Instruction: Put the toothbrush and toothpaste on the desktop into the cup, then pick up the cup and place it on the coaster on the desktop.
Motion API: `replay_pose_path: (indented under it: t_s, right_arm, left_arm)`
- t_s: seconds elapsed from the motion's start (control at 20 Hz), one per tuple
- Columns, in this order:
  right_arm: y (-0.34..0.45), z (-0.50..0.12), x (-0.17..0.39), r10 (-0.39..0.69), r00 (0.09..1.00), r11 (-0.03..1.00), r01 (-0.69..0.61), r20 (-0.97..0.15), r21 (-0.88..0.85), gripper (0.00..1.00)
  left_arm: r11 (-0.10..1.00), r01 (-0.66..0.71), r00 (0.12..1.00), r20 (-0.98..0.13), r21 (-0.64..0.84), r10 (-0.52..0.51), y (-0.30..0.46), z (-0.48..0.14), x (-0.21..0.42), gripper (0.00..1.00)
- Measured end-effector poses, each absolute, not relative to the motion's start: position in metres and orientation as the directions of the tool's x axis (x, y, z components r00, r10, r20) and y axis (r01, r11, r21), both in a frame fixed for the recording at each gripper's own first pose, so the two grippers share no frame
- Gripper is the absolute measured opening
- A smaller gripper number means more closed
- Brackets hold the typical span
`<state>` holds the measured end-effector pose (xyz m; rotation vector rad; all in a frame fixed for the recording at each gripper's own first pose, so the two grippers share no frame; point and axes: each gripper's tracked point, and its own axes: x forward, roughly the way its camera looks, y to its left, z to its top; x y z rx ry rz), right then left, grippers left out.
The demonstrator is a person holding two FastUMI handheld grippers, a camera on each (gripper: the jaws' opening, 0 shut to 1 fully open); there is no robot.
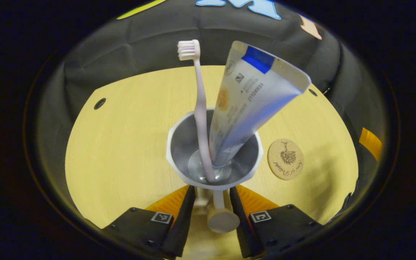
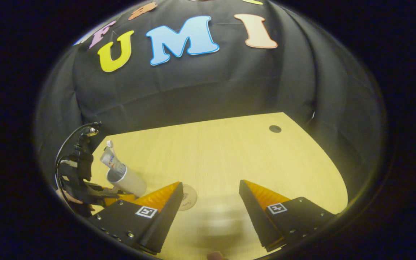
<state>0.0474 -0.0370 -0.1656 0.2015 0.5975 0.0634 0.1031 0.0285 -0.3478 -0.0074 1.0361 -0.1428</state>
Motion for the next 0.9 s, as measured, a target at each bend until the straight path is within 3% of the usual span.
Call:
replay_pose_path:
  t_s: [0.05, 0.3, 0.55, 0.75, 0.8, 0.9]
  right_arm:
    - [-0.037, -0.167, 0.047, 0.119, 0.822, 0.977, 0.002, -0.557, 0.212, 0.94]
    - [-0.035, -0.173, 0.045, 0.131, 0.806, 0.975, 0.001, -0.577, 0.224, 0.95]
    - [-0.036, -0.171, 0.046, 0.131, 0.807, 0.974, 0.002, -0.576, 0.225, 0.94]
    - [-0.041, -0.17, 0.045, 0.123, 0.807, 0.973, 0.016, -0.577, 0.229, 0.94]
    - [-0.043, -0.17, 0.044, 0.12, 0.808, 0.973, 0.02, -0.577, 0.231, 0.94]
    - [-0.048, -0.168, 0.042, 0.112, 0.811, 0.973, 0.029, -0.574, 0.23, 0.94]
  left_arm:
    - [0.991, 0.11, 0.498, -0.858, -0.08, -0.125, 0.027, -0.35, 0.103, 0.54]
    - [0.993, 0.108, 0.501, -0.86, -0.044, -0.093, 0.031, -0.353, 0.105, 0.36]
    - [0.99, 0.144, 0.54, -0.839, 0.006, -0.073, 0.029, -0.353, 0.107, 0.34]
    - [0.984, 0.175, 0.546, -0.829, -0.031, -0.124, 0.007, -0.344, 0.106, 0.39]
    - [0.981, 0.192, 0.552, -0.823, -0.031, -0.134, -0.001, -0.343, 0.107, 0.34]
    - [0.973, 0.231, 0.557, -0.816, -0.03, -0.157, -0.017, -0.34, 0.108, 0.33]
